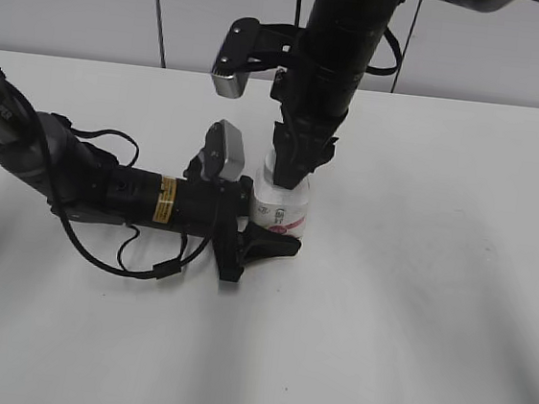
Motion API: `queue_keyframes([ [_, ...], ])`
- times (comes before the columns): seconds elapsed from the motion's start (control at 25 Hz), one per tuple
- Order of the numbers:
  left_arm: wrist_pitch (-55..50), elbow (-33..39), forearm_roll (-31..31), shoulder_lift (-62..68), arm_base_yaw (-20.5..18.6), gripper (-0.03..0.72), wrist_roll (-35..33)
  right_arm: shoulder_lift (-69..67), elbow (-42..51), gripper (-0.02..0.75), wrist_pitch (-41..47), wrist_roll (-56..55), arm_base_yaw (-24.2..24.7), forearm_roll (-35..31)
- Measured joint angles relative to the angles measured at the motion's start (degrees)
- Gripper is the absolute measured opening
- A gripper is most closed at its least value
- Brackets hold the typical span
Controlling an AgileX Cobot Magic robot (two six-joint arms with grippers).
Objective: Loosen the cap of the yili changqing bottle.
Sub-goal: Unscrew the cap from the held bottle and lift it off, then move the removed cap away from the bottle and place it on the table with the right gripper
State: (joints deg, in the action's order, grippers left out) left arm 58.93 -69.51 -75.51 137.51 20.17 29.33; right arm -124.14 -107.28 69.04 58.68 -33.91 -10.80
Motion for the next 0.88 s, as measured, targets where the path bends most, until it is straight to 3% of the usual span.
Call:
queue_keyframes([
  [0.6,0.0,0.0,0.05,0.0,0.0,0.397,0.0,2.78,-4.7,0.392,0.73,-1.42,0.0,0.34],
  [0.88,0.0,0.0,0.05,0.0,0.0,0.396,0.0,4.18,-4.72,0.392,0.73,-15.62,0.51,8.72],
])
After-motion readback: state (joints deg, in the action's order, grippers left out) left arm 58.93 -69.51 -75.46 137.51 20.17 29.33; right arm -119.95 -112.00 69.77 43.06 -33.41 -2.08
